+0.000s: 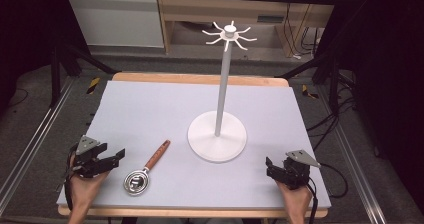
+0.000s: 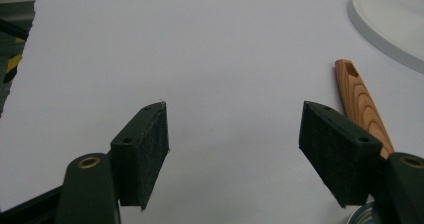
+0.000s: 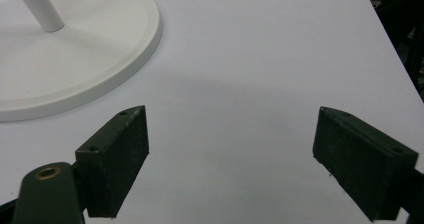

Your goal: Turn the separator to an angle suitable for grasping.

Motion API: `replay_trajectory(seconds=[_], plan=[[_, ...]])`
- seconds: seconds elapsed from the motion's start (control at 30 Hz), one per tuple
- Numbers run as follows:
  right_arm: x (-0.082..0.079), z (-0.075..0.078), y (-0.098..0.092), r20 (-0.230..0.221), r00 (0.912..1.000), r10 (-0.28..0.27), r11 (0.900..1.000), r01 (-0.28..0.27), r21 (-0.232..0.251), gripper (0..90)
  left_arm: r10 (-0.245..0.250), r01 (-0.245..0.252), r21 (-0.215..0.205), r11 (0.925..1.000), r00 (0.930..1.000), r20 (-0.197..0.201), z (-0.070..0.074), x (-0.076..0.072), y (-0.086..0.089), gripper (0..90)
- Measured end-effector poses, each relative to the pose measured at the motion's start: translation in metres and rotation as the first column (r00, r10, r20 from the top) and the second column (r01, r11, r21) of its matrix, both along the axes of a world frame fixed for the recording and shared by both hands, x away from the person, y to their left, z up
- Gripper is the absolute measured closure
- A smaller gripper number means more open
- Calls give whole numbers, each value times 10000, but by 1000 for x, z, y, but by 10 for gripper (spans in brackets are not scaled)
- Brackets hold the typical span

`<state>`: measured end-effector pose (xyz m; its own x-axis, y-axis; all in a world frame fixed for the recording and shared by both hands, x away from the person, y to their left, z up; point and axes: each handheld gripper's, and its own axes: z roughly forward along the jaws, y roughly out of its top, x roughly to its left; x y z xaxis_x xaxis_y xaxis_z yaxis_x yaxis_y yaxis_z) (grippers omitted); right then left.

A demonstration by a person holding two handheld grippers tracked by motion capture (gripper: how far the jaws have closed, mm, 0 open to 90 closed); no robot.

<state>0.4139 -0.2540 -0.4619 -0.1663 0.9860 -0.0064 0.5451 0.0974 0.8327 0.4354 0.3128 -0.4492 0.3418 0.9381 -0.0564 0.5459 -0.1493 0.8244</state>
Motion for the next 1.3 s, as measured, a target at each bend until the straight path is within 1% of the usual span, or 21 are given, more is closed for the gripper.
replay_trajectory(seconds=[0.03, 0.1, 0.13, 0.2, 0.3, 0.37, 0.43, 0.5, 0.53, 0.6, 0.7, 0.87, 0.93, 1.0, 1.03, 1.13, 1.17, 1.2, 1.23, 1.3], plan=[[0, 0, 0, 0, 10000, 0, 10000, 0, 0, 145, -17, 18, -31, 10000, 10000, 51, 1, -1, -1, 271], [0, 0, 0, -55, 10000, 20, 10000, -20, -42, 145, -97, 95, 113, 9999, 9999, 116, 4, -2, -3, 272], [0, 0, 0, -83, 10000, 17, 10000, -17, -49, 144, -142, 140, 121, 9998, 9998, 161, 5, -3, -4, 273], [-1, -1, -1, -92, 9999, 75, 10000, -75, -54, 143, -224, 222, 70, 9997, 9994, 258, 7, -5, -6, 277], [-2, -1, -1, -118, 9999, 56, 9999, -57, -120, 134, -434, 433, 47, 9991, 9987, 249, 10, -6, -8, 291], [-3, -1, -2, -86, 9999, 54, 9998, -56, -170, 133, -525, 524, 77, 9986, 9984, 201, 13, -6, -9, 294], [-2, -1, -1, -119, 9999, 60, 9999, -62, -150, 129, -605, 606, -39, 9982, 9981, 154, 14, -6, -10, 291], [-2, -1, -1, -160, 9998, 75, 9999, -77, -146, 129, -721, 720, -156, 9973, 9974, -30, 15, -6, -12, 290], [-2, -2, 0, -172, 9998, 84, 9999, -87, -140, 128, -791, 791, -127, 9968, 9969, -16, 15, -6, -14, 290], [-2, -1, 1, -181, 9997, 136, 9998, -138, -121, 128, -882, 882, 82, 9961, 9961, -57, 16, -5, -20, 286], [-2, -2, 2, -191, 9996, 183, 9998, -185, -89, 128, -990, 992, 120, 9950, 9950, -153, 18, -4, -23, 288], [-1, -3, 5, -282, 9991, 308, 9994, -312, -143, 128, -1247, 1258, 349, 9914, 9917, -329, 20, -3, -31, 323], [0, -2, 6, -291, 9990, 338, 9993, -342, -145, 128, -1397, 1417, 475, 9888, 9893, -431, 21, -2, -34, 328], [0, -2, 6, -279, 9990, 357, 9993, -361, -134, 128, -1530, 1555, 615, 9859, 9873, -440, 21, -2, -38, 336], [0, -2, 6, -290, 9990, 345, 9993, -350, -139, 128, -1567, 1591, 587, 9855, 9866, -447, 21, -1, -40, 350], [0, -3, 6, -334, 9988, 347, 9994, -349, -57, 127, -1745, 1788, 692, 9814, 9826, -637, 21, 0, -45, 364], [1, -2, 7, -313, 9989, 345, 9993, -348, -113, 128, -1814, 1863, 745, 9797, 9810, -686, 21, 1, -47, 371], [1, -2, 7, -304, 9989, 365, 9992, -369, -120, 128, -1921, 1978, 847, 9766, 9788, -705, 22, 1, -51, 373], [1, -2, 7, -304, 9989, 365, 9992, -369, -120, 128, -1921, 1978, 847, 9766, 9788, -705, 22, 1, -51, 380], [1, -2, 8, -275, 9990, 345, 9993, -350, -155, 127, -2057, 2117, 901, 9732, 9760, -716, 25, 1, -54, 385]])
